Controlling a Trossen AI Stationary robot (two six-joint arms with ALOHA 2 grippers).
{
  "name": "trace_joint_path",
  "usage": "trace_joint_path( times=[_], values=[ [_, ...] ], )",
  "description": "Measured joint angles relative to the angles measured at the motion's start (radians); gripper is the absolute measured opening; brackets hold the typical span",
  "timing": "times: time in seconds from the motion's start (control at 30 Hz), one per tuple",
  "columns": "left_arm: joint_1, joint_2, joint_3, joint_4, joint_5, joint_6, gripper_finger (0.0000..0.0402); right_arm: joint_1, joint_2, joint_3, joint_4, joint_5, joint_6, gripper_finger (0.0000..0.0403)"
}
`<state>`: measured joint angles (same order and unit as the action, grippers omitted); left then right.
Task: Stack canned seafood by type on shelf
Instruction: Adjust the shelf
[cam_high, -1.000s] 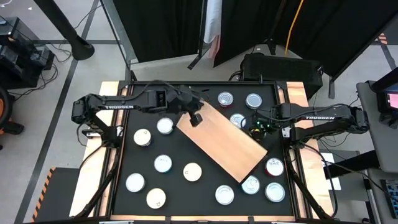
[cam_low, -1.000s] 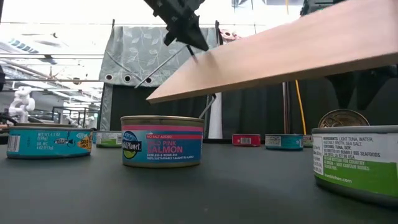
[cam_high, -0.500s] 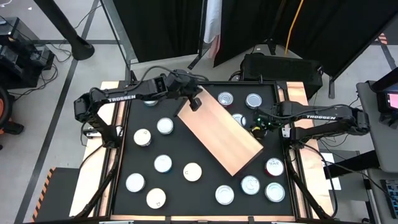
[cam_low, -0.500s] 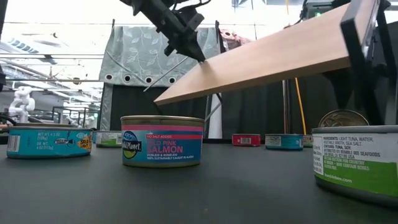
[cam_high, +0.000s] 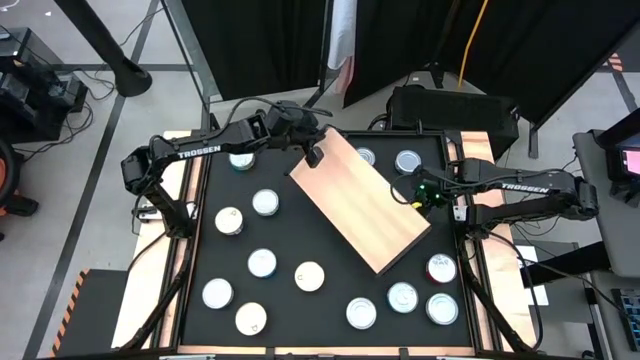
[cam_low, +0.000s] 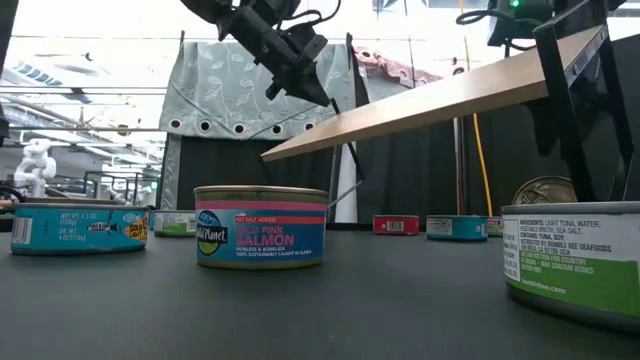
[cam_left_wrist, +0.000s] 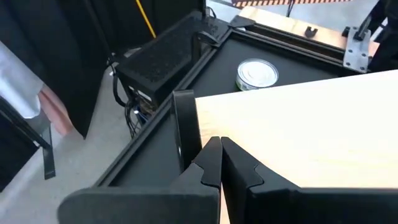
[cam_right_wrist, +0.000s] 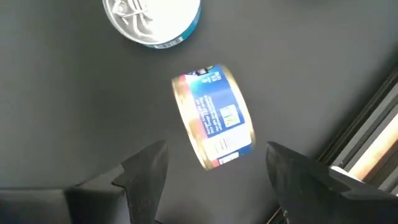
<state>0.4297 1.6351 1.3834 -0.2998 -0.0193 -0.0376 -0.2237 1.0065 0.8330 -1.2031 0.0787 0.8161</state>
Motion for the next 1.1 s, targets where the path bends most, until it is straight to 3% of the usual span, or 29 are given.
trace_joint_path(
  times=[0.73,0.83,1.1],
  values=[
    [-0.003,0.021,0.019,-0.054,0.007,0.052,0.0005,0.001,-0.001,0.001,0.050,-0.029,-0.029,0.0257],
    [-0.013,0.021,0.045,-0.055,-0.007,0.052,0.0036,0.001,-0.001,0.001,0.062,-0.029,-0.030,0.0257],
    [-0.009,0.021,0.058,-0.132,-0.086,0.051,0.0167,0.001,-0.001,0.001,0.097,-0.034,-0.021,0.0257]
  ],
)
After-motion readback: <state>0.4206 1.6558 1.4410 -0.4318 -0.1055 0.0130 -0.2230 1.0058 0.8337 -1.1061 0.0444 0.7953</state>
